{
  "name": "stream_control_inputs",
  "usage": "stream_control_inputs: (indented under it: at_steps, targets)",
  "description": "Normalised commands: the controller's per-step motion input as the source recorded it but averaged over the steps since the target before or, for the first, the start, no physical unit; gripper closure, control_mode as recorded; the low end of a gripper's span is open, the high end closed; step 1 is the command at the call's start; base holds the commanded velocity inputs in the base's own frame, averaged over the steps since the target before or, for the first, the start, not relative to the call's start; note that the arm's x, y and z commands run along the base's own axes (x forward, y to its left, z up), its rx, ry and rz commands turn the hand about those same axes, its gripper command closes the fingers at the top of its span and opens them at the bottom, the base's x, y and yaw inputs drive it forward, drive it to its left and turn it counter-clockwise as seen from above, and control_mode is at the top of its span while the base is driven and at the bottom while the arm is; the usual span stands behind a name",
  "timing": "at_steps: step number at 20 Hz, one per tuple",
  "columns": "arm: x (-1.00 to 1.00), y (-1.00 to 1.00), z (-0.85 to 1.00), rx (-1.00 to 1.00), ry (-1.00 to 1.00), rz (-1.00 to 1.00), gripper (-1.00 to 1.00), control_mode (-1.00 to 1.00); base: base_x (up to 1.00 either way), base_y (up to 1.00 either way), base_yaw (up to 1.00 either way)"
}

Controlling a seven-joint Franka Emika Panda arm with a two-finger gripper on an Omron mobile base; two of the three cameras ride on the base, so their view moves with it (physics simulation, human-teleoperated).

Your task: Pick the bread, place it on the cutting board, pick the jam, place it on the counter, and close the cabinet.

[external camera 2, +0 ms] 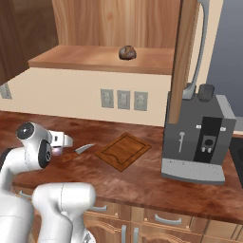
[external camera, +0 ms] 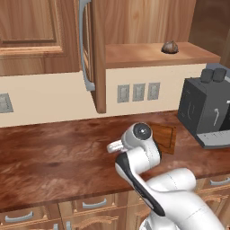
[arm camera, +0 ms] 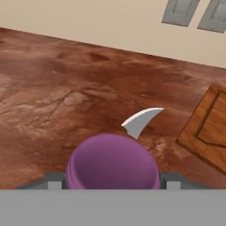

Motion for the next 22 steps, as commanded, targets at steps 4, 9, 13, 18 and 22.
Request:
stream_control_inputs:
  at_steps: [4, 9, 13, 18, 22]
  targets:
    - [0.16, 0.24, -0.33, 0.0, 0.0, 0.04, 1.0, -1.0, 0.0, 0.0, 0.0]
    - [0.14, 0.18, -0.33, 0.0, 0.0, 0.05, 1.0, -1.0, 0.0, 0.0, 0.0]
    - [0.09, 0.14, -0.37, 0.0, 0.0, 0.05, 1.0, -1.0, 0.0, 0.0, 0.0]
    - [0.01, 0.17, -0.41, 0.0, 0.0, 0.05, 1.0, -1.0, 0.0, 0.0, 0.0]
    - [0.04, 0.23, -0.41, 0.0, 0.0, 0.04, 1.0, -1.0, 0.0, 0.0, 0.0]
